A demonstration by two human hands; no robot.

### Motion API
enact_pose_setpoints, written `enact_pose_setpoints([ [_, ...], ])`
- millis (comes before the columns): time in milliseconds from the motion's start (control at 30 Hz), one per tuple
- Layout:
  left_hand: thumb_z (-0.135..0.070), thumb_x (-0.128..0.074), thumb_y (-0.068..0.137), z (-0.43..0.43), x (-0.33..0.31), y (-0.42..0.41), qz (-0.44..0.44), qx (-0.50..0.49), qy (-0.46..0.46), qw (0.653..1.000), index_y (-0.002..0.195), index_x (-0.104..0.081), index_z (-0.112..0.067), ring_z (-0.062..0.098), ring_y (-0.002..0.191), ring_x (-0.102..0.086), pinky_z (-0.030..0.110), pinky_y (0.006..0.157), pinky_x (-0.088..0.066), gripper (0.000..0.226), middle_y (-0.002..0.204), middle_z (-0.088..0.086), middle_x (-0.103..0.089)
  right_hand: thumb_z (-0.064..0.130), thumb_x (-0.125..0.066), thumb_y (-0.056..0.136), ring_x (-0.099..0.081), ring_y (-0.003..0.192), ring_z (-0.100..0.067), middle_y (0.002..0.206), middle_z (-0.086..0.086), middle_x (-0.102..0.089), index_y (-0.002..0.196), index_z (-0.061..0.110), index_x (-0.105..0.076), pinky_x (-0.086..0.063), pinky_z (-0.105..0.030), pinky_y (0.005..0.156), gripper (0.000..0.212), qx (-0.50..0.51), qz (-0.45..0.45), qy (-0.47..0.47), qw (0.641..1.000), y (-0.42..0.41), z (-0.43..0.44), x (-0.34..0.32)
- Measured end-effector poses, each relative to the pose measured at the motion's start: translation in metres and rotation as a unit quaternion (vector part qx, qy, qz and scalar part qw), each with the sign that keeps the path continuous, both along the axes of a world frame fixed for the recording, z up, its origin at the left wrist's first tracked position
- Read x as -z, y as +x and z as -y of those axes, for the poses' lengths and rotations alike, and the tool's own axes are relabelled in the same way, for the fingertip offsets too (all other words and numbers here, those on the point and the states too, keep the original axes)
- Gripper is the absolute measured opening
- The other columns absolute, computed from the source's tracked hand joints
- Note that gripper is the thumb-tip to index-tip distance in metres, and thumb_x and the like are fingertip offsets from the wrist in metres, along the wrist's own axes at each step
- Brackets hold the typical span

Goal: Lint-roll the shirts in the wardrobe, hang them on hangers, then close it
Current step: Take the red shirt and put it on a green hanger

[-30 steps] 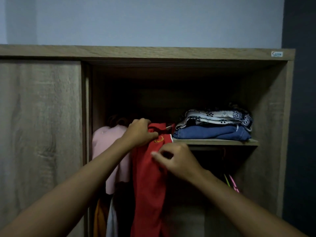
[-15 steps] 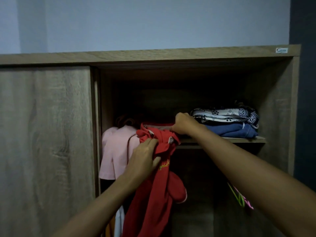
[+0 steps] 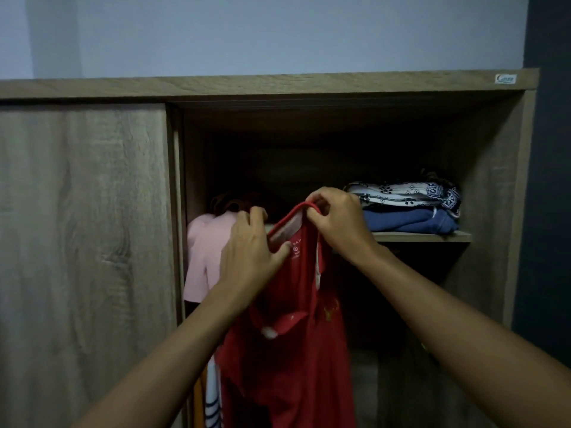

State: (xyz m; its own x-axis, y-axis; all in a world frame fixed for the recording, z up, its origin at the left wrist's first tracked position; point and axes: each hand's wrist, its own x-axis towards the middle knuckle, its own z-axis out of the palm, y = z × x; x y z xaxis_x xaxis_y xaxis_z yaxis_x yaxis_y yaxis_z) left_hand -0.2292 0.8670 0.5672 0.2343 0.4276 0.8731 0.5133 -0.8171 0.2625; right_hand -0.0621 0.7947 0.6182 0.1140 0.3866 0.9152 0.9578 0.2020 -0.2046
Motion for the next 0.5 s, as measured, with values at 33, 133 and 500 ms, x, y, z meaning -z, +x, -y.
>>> enact_pose_setpoints([
  [33,-0.041,-0.074,0.078,-0.003,0.004,0.002,0.002,-0.017,-0.002,1.0,0.123,-0.044,-0.016,0.025,0.101,-0.054,0.038,0.071,-0.05,0.059,0.116,0.007,-0.05,0.014,-0.069,0.082,-0.065,0.078,-0.011,0.085,0.003,-0.071,0.089,0.016,-0.073,-0.051,-0.026,0.073,0.008,-0.008,0.005,0.009,1.0,-0.003,0.009,0.009],
  [133,-0.029,-0.074,0.075,-0.013,0.025,0.005,-0.016,-0.015,-0.03,0.999,0.127,-0.046,-0.013,0.032,0.107,-0.055,0.045,0.077,-0.052,0.062,0.118,0.012,-0.052,0.012,-0.069,0.083,-0.062,0.076,-0.006,0.084,0.005,-0.069,0.088,0.015,-0.072,-0.047,-0.016,0.07,0.007,-0.023,-0.031,0.04,0.998,0.002,0.034,0.034],
  [500,-0.029,-0.052,0.093,-0.002,0.085,0.037,-0.058,0.197,-0.28,0.938,0.083,-0.07,-0.01,0.019,0.078,-0.061,0.033,0.072,-0.044,0.028,0.081,0.005,-0.07,0.014,-0.054,0.095,-0.053,0.05,-0.01,0.072,0.005,-0.066,0.094,0.017,-0.073,-0.043,-0.026,0.043,0.019,-0.043,-0.384,-0.164,0.908,0.097,0.068,0.143],
])
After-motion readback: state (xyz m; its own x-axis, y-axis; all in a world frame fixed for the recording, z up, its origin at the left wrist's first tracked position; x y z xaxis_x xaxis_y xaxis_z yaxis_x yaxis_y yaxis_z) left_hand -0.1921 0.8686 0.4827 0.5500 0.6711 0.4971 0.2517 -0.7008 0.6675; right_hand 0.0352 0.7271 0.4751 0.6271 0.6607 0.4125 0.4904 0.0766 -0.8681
